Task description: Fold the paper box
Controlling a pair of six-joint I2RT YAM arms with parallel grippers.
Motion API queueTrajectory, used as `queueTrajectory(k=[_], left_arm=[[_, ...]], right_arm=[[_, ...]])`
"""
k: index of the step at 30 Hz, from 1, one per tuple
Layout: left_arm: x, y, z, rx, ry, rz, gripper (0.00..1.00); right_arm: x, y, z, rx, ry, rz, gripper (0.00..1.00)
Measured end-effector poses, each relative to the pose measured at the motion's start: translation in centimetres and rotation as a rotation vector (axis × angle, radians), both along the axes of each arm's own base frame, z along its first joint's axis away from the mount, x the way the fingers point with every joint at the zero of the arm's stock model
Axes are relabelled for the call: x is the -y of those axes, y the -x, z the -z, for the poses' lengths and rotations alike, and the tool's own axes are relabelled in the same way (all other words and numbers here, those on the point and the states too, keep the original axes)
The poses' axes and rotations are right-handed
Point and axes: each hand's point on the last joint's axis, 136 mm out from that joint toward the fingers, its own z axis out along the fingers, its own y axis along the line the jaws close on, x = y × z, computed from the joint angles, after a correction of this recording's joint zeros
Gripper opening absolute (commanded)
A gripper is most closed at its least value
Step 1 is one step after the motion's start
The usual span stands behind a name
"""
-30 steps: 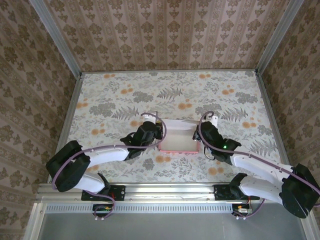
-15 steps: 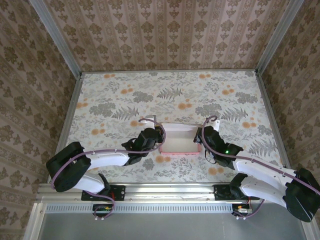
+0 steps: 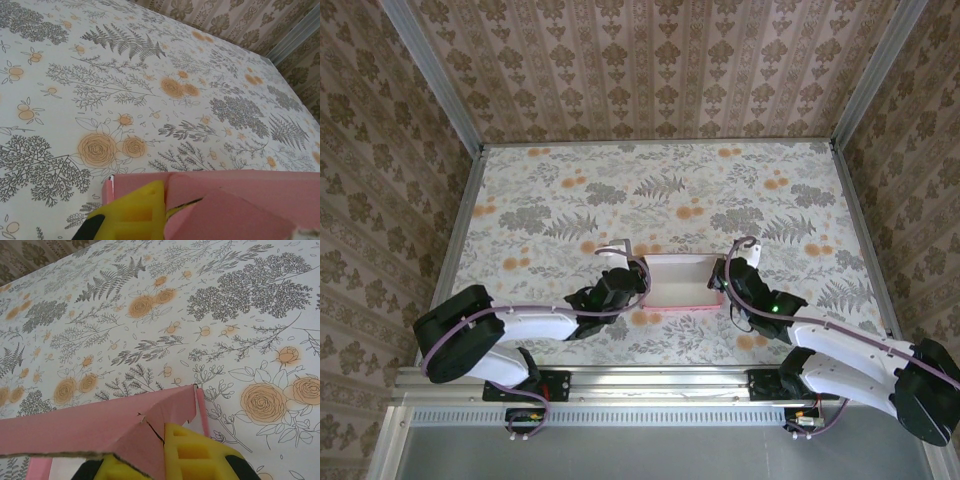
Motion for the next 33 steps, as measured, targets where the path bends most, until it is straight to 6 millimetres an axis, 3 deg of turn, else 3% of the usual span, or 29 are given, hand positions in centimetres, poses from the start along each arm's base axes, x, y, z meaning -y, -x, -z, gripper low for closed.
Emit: queueTrajectory(k=[20,33], left_arm=[[1.7,2.1,1.6,0.100,-0.077,0.062,0.00],[1.5,2.3,1.7,0.141,-0.135,0.078,0.00]], right_arm=[[1.6,2.1,1.8,-0.042,0.013,-0.004,0.14],[1.2,4.8,2.0,-0.105,-0.012,-0.132,0.54]])
